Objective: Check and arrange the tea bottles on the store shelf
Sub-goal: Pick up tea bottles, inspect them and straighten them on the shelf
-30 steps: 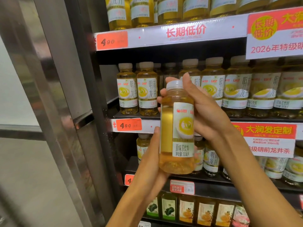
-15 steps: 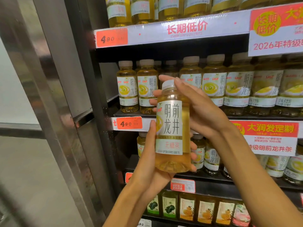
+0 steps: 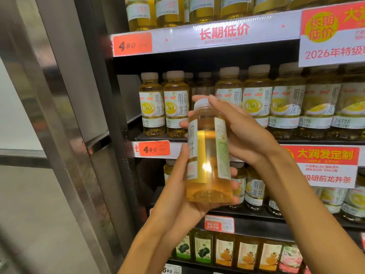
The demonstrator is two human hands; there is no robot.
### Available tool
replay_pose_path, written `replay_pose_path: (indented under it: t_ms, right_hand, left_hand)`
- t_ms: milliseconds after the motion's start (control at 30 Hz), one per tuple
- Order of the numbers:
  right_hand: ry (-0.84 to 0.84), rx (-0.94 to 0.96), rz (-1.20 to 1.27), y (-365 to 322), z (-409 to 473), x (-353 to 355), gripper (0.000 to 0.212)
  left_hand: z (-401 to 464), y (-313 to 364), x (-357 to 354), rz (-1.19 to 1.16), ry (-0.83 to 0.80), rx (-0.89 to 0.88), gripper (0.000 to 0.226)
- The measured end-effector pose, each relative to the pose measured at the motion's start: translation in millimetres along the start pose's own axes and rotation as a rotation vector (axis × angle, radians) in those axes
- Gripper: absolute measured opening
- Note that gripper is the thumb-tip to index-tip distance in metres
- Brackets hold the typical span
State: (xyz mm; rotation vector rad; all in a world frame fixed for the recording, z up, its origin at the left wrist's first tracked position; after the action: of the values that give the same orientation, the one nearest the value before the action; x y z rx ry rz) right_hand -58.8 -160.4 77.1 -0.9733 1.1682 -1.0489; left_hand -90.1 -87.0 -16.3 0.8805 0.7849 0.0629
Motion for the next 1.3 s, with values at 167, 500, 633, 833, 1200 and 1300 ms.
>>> replay_pose_path:
  t_ms: [167, 500, 633, 833, 1200, 1300]
  right_hand:
    - [-0.022, -0.14, 0.083, 16.2, 7.1, -1.7, 0.034]
    - [-0.105, -0.352, 0.222, 46.9, 16.1, -2.3, 0.065]
    - [-0.06, -0.293, 0.212, 40.1, 18.8, 1.2, 0.033]
    - [0.026, 0.025, -0.097, 4.8, 10.1, 5.2, 0.04]
    - [-0.03, 0.337, -0.324, -23.5, -22.6, -2.2, 0.049]
    - [-0.138, 0.383, -0.268, -26.1, -29.4, -9.4, 0.055]
  left_hand:
    - [-8.5, 10.7, -29.7, -0.537, -0.055, 0.091, 0.074]
    - [-7.4, 27.2, -35.1, -0.394, 0.052, 0.006, 0.06]
    - [-4.6, 22.6, -29.2, -0.38, 0.014, 0.011, 0.06]
    - [2.1, 10.9, -4.9, 0.096, -0.058, -0.018, 0.067]
    - [14.9, 26.2, 16.9, 0.82, -0.109, -0.295, 0.06]
    - [18.6, 28.0, 18.7, 0.856, -0.141, -0.319, 0.063]
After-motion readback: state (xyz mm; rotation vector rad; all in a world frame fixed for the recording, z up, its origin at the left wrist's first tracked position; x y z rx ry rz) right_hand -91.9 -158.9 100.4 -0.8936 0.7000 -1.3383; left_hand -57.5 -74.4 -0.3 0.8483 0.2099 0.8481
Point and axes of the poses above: each hand's wrist, its own z-axis towards the middle knuckle, its own x-axis out of the back of the hand, y = z × x, the point moved 9 cm from there along z, towards the middle knuckle, and after that the axes turned 15 degrees about -x, right-handed, at the moved point
